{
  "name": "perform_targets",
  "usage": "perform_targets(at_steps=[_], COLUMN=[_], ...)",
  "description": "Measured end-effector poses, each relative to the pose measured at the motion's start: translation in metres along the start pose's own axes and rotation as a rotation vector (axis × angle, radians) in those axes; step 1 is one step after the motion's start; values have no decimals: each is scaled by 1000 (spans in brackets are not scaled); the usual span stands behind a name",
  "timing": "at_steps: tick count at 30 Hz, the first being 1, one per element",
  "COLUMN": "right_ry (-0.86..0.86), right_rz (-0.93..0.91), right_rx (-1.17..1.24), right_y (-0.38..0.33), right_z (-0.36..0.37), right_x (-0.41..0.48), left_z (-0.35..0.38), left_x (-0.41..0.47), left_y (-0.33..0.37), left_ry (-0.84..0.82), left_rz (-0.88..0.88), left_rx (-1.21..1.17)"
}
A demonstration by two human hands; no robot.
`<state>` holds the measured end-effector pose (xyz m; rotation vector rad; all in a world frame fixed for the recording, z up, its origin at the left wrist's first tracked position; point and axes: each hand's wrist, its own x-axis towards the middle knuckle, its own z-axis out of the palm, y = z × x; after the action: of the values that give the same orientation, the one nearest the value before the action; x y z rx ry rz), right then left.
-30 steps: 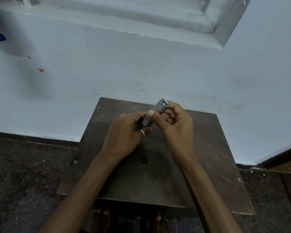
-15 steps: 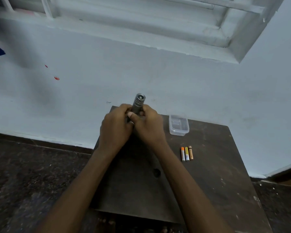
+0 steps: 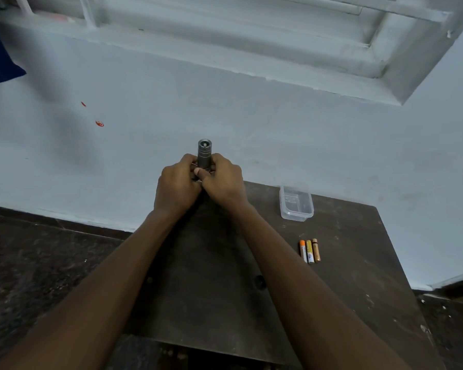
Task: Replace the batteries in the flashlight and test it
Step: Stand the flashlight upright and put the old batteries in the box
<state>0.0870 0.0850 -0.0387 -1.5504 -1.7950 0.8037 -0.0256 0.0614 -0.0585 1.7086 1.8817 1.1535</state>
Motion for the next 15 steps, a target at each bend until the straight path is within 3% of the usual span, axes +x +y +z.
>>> perform_targets(at_steps=[5,10,15], right_ry=[-53,65,225], right_rz=[40,79,139], right_rx=[8,-28,-160], right_y=[-4,14,45], right_z=[-13,-56,-117], right_x=[-16,-63,-116], left_z=[-9,-12,17], left_x=[-15,-66,-108], left_y=[4,22,71], left_ry=[-46,136,-65], left_rz=[-76,27,85], left_rx=[72,243,72])
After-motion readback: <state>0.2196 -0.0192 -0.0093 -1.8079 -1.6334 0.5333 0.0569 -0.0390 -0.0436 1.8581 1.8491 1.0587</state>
